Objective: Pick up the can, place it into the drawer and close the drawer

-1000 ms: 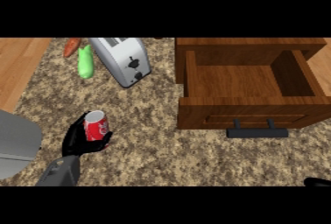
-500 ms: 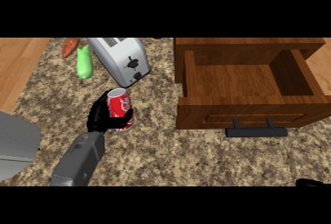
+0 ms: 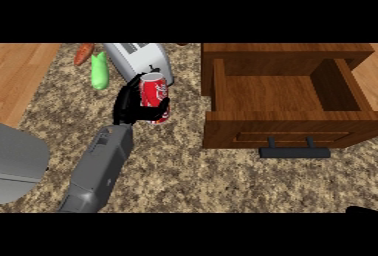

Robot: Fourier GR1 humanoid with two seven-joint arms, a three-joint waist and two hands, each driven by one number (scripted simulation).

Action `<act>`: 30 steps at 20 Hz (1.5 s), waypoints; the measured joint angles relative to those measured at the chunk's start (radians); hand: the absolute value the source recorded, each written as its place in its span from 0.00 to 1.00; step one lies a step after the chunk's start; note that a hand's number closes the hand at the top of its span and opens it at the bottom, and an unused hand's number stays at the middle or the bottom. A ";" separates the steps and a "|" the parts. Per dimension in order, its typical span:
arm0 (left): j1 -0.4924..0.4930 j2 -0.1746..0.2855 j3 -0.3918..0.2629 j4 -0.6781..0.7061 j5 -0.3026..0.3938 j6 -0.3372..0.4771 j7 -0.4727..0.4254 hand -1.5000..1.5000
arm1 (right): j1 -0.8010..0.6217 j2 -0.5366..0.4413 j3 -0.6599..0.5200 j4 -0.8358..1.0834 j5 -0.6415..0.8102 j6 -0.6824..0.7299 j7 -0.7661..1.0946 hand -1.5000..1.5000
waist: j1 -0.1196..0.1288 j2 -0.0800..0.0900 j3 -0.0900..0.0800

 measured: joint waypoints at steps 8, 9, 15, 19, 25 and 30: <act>-0.092 -0.016 -0.142 -0.216 0.069 0.104 0.254 1.00 | 0.003 -0.001 -0.002 -0.016 -0.002 0.006 0.005 0.00 | -0.003 -0.001 0.000; -0.102 -0.016 -0.164 -0.245 0.080 0.121 0.286 1.00 | 0.002 0.000 -0.003 -0.019 -0.002 0.003 0.008 0.00 | -0.003 -0.001 0.000; -0.233 -0.014 -0.220 -0.323 0.097 0.213 0.446 1.00 | -0.041 -0.030 -0.033 0.036 -0.014 0.006 0.005 0.00 | -0.005 0.002 0.000; -0.344 -0.017 -0.243 -0.314 0.096 0.266 0.530 1.00 | -0.052 -0.025 -0.015 0.018 0.003 -0.007 0.027 0.00 | -0.010 0.003 0.000; -0.499 -0.018 -0.268 -0.252 0.110 0.325 0.620 1.00 | -0.049 -0.011 0.001 0.006 0.019 -0.017 0.035 0.00 | -0.018 0.006 0.000; -0.631 -0.018 -0.291 -0.121 0.150 0.368 0.626 1.00 | -0.052 -0.002 0.013 0.000 0.017 -0.016 0.023 0.00 | -0.033 0.009 0.000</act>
